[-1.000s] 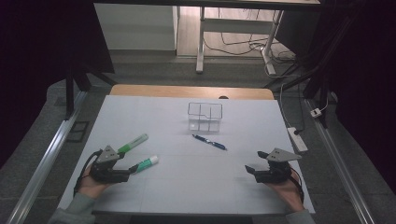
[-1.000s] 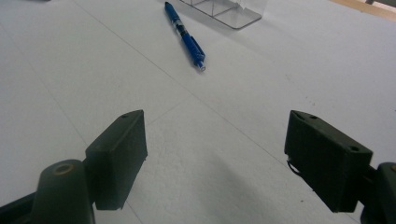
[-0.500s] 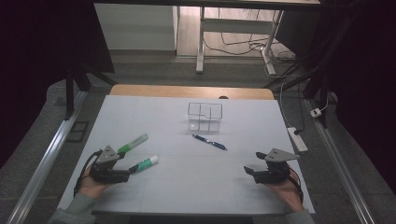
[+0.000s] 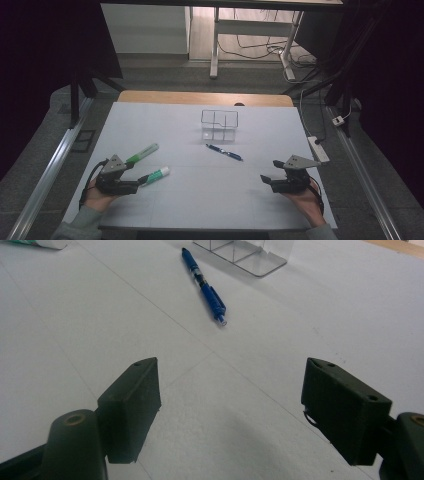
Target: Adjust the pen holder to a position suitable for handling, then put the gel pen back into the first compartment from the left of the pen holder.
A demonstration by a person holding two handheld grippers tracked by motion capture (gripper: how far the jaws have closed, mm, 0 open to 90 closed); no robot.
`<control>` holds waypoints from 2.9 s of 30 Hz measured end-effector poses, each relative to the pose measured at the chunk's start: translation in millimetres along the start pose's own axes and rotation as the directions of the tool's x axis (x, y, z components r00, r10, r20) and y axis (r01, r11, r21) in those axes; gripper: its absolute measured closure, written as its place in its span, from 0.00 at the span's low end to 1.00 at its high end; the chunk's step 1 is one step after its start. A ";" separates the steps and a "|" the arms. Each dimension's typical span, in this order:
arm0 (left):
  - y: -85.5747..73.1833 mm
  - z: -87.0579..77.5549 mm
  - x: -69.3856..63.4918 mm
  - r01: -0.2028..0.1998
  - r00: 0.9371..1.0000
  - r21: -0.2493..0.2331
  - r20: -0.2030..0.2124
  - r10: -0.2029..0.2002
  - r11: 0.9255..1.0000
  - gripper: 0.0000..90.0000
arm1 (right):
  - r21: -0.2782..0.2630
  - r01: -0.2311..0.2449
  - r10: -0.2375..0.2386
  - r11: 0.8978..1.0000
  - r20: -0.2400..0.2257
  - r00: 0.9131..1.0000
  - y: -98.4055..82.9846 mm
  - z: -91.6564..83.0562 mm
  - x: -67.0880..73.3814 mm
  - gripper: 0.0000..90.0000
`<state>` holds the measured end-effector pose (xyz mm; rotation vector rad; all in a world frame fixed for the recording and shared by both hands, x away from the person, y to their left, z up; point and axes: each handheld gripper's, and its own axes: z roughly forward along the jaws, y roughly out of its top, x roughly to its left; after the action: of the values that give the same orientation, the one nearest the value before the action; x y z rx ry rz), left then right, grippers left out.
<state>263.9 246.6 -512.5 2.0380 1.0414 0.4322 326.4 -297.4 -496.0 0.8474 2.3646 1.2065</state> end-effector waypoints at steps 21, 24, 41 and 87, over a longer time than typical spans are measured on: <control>-0.5 -0.1 0.2 0.007 1.000 0.005 -0.011 -0.007 1.000 0.27 | 0.036 0.010 -0.009 0.999 -0.017 1.000 20.5 5.9 4.5 0.28; -1.4 -0.4 0.4 0.009 1.000 0.006 -0.010 -0.009 1.000 0.27 | 0.040 0.014 -0.013 0.999 -0.027 1.000 26.6 9.6 5.8 0.28; -1.8 0.9 -1.4 0.011 1.000 0.008 -0.004 -0.010 1.000 0.27 | 0.113 0.063 -0.054 0.992 -0.076 0.996 55.6 40.3 15.9 0.29; -4.6 2.8 -5.0 -0.002 1.000 0.027 -0.003 0.002 1.000 0.27 | 0.204 0.134 -0.107 0.970 -0.139 0.985 109.5 114.5 18.9 0.31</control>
<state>260.1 242.8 -517.6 2.0631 1.0521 0.4253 413.3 -165.5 -473.0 0.6957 2.6425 0.9998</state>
